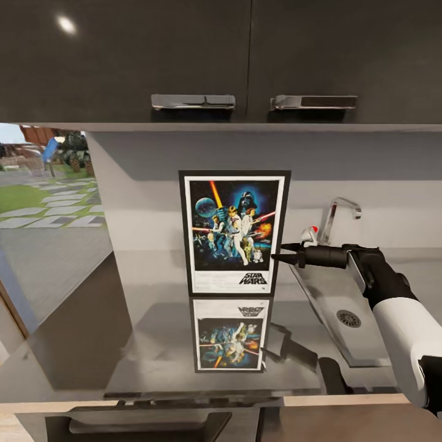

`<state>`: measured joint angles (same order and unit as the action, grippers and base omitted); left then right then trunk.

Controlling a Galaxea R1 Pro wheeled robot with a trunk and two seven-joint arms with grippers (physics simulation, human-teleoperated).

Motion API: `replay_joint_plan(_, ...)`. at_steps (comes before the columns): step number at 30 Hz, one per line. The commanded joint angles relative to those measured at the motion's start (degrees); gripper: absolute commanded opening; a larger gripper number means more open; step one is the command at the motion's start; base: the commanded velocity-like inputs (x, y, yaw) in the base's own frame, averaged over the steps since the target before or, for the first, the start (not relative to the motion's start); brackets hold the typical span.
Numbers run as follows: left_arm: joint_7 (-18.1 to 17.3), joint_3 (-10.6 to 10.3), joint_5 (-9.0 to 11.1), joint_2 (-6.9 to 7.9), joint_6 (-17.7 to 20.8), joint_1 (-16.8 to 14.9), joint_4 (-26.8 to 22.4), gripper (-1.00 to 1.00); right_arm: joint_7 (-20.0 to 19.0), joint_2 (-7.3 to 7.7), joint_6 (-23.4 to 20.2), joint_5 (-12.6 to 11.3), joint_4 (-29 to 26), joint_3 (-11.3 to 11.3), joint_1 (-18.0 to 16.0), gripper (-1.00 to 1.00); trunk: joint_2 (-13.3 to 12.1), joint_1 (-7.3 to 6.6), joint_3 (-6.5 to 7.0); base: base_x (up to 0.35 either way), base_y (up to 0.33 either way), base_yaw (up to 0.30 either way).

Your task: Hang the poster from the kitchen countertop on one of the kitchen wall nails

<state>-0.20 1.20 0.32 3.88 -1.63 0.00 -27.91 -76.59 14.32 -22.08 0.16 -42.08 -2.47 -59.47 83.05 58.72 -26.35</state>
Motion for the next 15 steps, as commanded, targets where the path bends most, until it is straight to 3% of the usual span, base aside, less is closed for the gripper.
replay_joint_plan(1,-0.04,0.09,0.03,-0.01,-0.12,0.00,-0.04,1.00,-0.23,0.00,-0.60,0.01,-0.02,-0.10,-0.03,1.00,0.03,0.01,-0.05,0.029,0.000,0.000)
replay_joint_plan(15,-0.03,0.11,0.03,0.04,-0.07,0.00,-0.04,1.00,-0.23,-0.06,-0.60,0.01,-0.02,-0.11,-0.03,1.00,0.03,0.01,-0.05,0.004,0.000,0.000)
